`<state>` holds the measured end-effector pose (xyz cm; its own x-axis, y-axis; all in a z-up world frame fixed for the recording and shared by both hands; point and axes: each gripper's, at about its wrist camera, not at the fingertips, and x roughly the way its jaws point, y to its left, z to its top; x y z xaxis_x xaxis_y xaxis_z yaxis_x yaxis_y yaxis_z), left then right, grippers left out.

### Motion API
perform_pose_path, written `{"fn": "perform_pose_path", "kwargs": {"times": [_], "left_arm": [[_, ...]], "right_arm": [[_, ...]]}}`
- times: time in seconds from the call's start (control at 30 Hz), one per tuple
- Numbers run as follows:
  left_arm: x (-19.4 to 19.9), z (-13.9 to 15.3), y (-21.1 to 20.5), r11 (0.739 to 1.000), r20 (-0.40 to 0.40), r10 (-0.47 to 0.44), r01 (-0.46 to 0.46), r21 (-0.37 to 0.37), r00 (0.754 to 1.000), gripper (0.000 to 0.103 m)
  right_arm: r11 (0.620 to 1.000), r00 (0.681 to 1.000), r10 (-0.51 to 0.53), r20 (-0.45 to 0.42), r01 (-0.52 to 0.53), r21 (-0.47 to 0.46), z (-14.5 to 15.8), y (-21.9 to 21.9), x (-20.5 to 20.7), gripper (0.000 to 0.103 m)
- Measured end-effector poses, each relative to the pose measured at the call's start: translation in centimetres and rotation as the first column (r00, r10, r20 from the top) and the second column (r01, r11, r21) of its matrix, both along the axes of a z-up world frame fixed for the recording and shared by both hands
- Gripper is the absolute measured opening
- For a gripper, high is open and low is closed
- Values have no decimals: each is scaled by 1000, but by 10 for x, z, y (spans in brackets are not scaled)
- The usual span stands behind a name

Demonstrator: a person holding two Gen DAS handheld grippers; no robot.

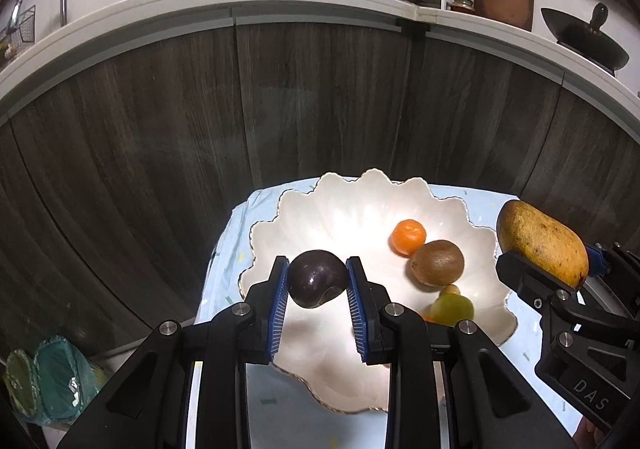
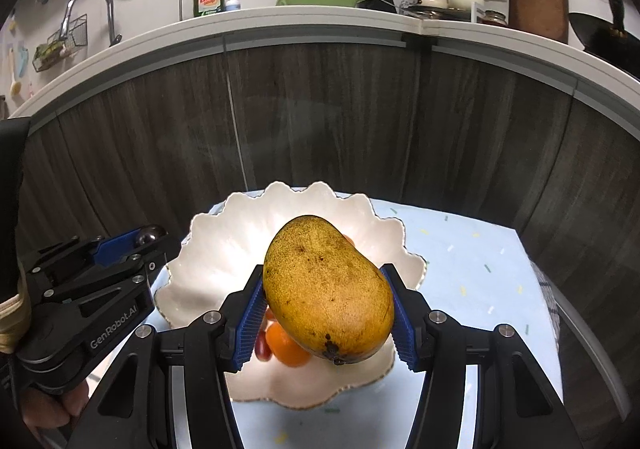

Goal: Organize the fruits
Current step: 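Lift the plum and mango and carry them over the bowl, then open both grippers to drop the plum and mango into the bowl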

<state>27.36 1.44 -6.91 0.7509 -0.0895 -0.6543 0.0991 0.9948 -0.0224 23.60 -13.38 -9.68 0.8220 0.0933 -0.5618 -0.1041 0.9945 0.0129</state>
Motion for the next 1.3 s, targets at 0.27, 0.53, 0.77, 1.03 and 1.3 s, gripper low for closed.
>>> {"fn": "perform_pose_path", "kwargs": {"times": [0.27, 0.53, 0.77, 1.03, 1.3], "left_arm": [[25, -14, 6, 1000, -27, -13, 14, 9, 1000, 29], [40, -33, 9, 1000, -68, -15, 16, 8, 998, 29], [51, -46, 11, 1000, -99, -19, 20, 14, 995, 29], [55, -55, 10, 1000, -131, -29, 28, -8, 991, 29], [51, -53, 11, 1000, -117, -8, 10, 8, 993, 51]], "right_arm": [[1000, 1000, 12, -23, -12, -10, -8, 9, 27, 56], [999, 998, 34, -60, -35, -13, -20, 19, 48, 56], [999, 994, 44, -102, -45, -14, -36, 23, 68, 56], [998, 989, 63, -137, -63, 2, -48, 23, 79, 56], [999, 988, 43, -147, -42, 7, -55, 16, 80, 70]]}}
